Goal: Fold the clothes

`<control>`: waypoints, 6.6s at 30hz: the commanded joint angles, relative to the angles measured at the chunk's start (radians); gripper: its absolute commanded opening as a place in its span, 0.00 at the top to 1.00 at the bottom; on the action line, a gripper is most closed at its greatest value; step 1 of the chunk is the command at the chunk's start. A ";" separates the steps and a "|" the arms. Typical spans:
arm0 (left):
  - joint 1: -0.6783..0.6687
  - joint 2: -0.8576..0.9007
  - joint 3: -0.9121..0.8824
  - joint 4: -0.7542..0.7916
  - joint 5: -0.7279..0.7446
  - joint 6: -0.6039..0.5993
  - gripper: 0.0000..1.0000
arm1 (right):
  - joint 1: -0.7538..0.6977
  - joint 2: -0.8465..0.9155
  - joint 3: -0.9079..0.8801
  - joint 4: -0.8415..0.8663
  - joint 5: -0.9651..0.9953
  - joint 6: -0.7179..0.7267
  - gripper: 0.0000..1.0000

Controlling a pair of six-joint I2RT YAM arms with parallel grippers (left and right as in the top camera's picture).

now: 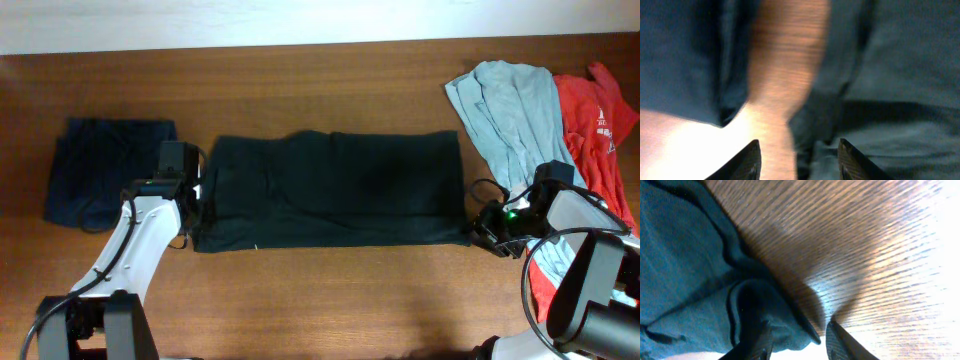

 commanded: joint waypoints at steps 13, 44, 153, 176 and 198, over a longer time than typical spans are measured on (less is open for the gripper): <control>0.003 0.101 0.019 0.143 0.344 0.232 0.69 | 0.008 -0.036 0.004 -0.051 -0.187 -0.102 0.62; 0.003 0.189 0.019 0.213 0.341 0.231 0.69 | 0.160 -0.030 0.059 -0.058 -0.066 0.045 0.64; -0.164 0.292 0.104 0.486 0.168 0.230 0.99 | 0.207 -0.031 0.063 0.283 0.014 0.325 0.52; -0.164 0.292 0.104 0.484 0.169 0.229 0.99 | 0.389 -0.030 0.052 0.254 0.141 0.194 0.96; -0.164 0.292 0.104 0.480 0.168 0.230 0.98 | 0.252 -0.053 0.088 0.158 0.229 0.103 0.73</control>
